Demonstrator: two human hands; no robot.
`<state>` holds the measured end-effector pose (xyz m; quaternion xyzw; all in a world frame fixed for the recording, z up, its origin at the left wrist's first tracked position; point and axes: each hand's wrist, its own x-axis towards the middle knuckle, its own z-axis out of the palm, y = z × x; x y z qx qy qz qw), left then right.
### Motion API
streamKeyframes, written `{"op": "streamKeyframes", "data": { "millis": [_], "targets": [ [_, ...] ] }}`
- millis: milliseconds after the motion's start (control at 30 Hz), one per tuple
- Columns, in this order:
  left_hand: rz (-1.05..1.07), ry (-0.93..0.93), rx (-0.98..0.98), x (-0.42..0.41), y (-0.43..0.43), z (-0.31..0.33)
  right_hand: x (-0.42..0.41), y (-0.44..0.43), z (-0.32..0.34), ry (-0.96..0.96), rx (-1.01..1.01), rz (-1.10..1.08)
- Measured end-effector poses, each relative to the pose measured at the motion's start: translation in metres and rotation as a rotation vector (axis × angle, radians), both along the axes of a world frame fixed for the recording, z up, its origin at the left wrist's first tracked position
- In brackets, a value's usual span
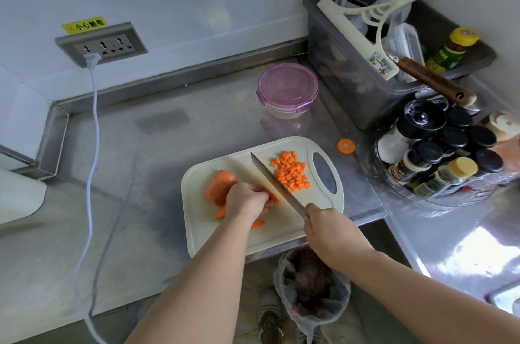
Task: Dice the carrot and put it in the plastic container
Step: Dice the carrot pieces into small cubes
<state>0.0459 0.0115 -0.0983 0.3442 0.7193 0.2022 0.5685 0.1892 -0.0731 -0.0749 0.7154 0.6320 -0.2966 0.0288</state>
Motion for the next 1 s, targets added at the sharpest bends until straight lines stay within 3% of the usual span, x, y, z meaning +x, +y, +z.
{"op": "streamKeyframes", "data": {
  "millis": [733,1000],
  "targets": [
    [-0.020,0.086,-0.018,-0.001,-0.001,0.005,-0.009,-0.005,-0.015,-0.082,0.003,0.123],
    [-0.100,0.117,0.039,-0.002,-0.005,0.010,-0.004,-0.005,-0.014,-0.052,0.046,0.064]
  ]
}}
